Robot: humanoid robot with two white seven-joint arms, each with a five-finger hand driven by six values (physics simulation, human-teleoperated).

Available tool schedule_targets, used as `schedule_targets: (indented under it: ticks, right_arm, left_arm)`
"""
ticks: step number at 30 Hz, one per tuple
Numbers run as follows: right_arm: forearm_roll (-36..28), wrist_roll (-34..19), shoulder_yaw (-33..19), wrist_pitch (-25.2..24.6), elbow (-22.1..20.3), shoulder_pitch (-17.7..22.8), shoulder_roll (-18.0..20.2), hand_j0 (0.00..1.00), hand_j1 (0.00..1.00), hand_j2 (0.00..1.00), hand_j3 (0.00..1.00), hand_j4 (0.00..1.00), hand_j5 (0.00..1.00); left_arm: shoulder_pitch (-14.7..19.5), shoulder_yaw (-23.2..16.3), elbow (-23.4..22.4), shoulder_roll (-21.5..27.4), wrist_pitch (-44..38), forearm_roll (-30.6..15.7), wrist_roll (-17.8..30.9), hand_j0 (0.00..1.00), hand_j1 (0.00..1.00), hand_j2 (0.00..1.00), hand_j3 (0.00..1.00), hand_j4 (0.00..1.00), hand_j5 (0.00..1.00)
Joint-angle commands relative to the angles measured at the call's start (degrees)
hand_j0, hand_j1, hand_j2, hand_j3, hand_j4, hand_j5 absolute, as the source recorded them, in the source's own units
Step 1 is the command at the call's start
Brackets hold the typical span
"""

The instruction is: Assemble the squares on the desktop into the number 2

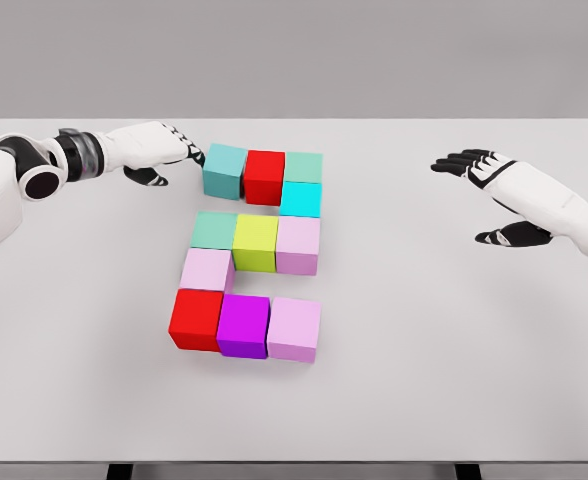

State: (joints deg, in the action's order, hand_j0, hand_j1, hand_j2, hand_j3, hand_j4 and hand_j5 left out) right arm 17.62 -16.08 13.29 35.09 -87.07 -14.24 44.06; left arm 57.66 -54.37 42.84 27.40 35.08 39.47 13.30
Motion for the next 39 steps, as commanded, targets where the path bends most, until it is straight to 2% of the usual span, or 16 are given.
schedule_targets:
  ticks: [1,26,32,35,37,39]
  right_arm:
    - [-0.39,-0.01,-0.02,-0.09,-0.03,0.0,0.06,1.0,1.0,1.0,1.0,1.0,1.0]
    - [-0.66,0.08,-0.02,-0.09,-0.03,0.35,0.06,1.0,1.0,1.0,1.0,1.0,1.0]
    - [-0.66,0.08,-0.02,-0.09,-0.03,0.44,0.06,1.0,1.0,1.0,1.0,1.0,1.0]
    - [-0.66,0.08,-0.02,-0.09,-0.03,0.44,0.06,1.0,1.0,1.0,1.0,1.0,1.0]
    - [-0.66,0.08,-0.02,-0.09,-0.12,0.44,0.06,1.0,1.0,1.0,1.0,1.0,1.0]
    - [-0.66,0.08,-0.1,-0.09,-0.12,0.44,0.06,1.0,1.0,1.0,1.0,1.0,1.0]
  left_arm:
    - [0.0,0.14,0.13,0.02,-0.08,-0.27,-0.03,0.74,0.74,0.74,0.74,0.74,0.74]
    - [-0.44,0.14,-0.22,0.02,-0.08,-0.35,0.24,0.75,0.75,0.75,0.75,0.75,0.75]
    - [0.18,0.4,-1.8,0.81,-0.08,-0.53,0.15,0.78,0.78,0.78,0.78,0.78,0.78]
    - [0.26,0.31,-1.71,3.45,-0.08,-2.38,0.06,0.79,0.79,0.79,0.79,0.79,0.79]
    - [0.26,0.23,-1.18,7.23,-0.08,-4.92,0.06,0.87,0.87,0.87,0.87,0.87,0.87]
    - [0.26,0.31,-1.01,10.82,-0.08,-8.17,-0.03,1.0,1.0,1.0,1.0,1.0,1.0]
